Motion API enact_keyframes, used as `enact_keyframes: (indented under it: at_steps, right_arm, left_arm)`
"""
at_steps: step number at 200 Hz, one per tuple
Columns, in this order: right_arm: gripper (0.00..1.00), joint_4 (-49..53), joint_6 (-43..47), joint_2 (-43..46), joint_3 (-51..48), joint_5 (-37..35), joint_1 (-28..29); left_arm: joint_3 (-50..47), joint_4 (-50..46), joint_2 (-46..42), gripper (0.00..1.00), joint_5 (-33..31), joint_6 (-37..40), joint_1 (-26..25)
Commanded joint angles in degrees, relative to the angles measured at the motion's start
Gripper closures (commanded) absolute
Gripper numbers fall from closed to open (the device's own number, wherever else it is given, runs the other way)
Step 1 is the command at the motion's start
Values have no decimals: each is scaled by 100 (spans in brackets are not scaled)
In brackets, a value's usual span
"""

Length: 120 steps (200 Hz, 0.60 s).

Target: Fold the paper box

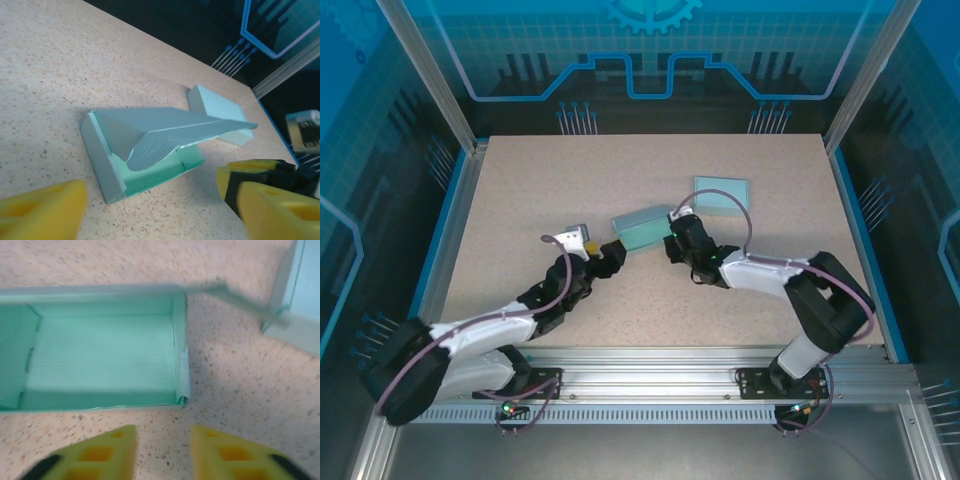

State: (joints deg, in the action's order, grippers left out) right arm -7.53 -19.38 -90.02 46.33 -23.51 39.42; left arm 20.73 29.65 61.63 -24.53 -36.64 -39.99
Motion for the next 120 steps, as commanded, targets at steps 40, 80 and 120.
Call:
enact_keyframes:
  at_steps: [40, 80, 120]
  right_arm:
    - [22, 1858, -79, 1798, 299, -295, 16]
    - [0, 3050, -180, 1638, 1520, -369, -248]
    - [0, 4162, -238, 356, 3138, -333, -603]
  left_arm:
    - [1170, -3134, -1213, 1, -1177, 444, 35]
    - [2095, -3512, -475, 1, -348, 985, 658]
    - [3182, -3441, 815, 1, 358, 1390, 1161]
